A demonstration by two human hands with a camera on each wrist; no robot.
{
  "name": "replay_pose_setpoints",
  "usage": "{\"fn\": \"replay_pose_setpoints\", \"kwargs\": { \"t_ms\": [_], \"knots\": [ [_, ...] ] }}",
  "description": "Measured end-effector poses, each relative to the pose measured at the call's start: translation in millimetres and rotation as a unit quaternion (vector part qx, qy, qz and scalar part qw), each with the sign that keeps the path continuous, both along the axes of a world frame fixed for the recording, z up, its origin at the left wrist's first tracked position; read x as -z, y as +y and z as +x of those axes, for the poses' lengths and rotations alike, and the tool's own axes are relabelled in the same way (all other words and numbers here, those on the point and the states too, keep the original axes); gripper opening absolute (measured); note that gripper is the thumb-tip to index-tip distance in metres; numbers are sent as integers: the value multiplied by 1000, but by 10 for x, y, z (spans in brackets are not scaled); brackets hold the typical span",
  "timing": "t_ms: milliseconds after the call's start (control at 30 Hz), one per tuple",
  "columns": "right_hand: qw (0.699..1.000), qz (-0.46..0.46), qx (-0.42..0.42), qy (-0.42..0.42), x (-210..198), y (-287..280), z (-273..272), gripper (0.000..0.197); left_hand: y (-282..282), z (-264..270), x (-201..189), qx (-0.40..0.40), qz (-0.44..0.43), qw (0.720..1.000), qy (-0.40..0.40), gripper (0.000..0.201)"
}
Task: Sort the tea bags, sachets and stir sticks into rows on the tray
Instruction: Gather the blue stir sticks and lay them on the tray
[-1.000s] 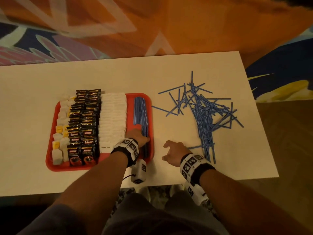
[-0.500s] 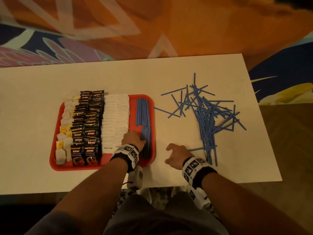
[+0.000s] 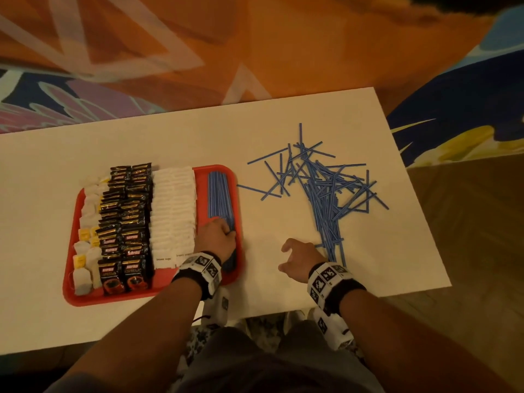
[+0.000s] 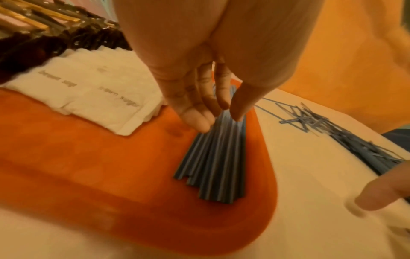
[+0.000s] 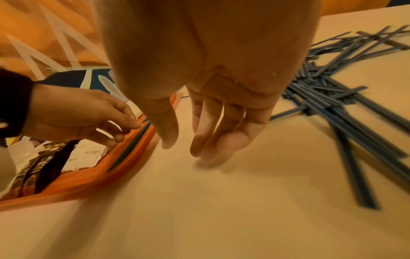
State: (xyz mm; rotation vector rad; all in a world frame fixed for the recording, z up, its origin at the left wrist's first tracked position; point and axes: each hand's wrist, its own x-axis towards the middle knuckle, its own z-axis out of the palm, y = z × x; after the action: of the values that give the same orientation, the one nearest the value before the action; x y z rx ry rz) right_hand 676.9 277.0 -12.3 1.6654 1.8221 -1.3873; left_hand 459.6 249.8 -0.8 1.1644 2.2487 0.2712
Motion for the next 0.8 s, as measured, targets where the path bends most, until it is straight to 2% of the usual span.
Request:
{"fn": "replay_pose_setpoints", "kwargs": {
  "t_ms": [100, 200, 300, 367, 433, 500, 533, 633, 733, 800],
  "knots": [
    [997, 40, 62, -4, -32, 70, 226, 26, 160, 305, -24, 53, -6, 998, -45, 10],
    [988, 79, 130, -36, -74, 145, 530, 23, 278, 691, 29, 140, -92, 981, -93, 19],
    [982, 83, 160, -63, -69, 184, 826, 44, 326, 1112, 114, 251, -178, 950, -61, 22],
    [980, 63, 176, -64, -43, 178, 940, 59, 359, 1349, 144, 312, -191, 931, -26, 26],
    [981, 57, 171, -70, 10, 163, 965, 56, 421, 1497, 160, 343, -183, 921, -3, 37],
    [981, 70, 167, -71, 47, 172, 944, 49, 511, 1560, 154, 348, -184, 919, 11, 42],
    [980, 77, 173, -63, 56, 190, 921, 45, 550, 1569, 149, 349, -188, 918, 14, 38],
    [976, 86, 197, -18, 59, 284, 857, 32, 671, 1543, 97, 330, -185, 925, 14, 13],
    [969, 83, 230, 21, 90, 359, 877, 22, 835, 1492, 56, 286, -147, 947, 20, 9],
    [966, 75, 247, 12, 90, 380, 936, 25, 962, 1491, 65, 240, -101, 965, 24, 21]
  ]
}}
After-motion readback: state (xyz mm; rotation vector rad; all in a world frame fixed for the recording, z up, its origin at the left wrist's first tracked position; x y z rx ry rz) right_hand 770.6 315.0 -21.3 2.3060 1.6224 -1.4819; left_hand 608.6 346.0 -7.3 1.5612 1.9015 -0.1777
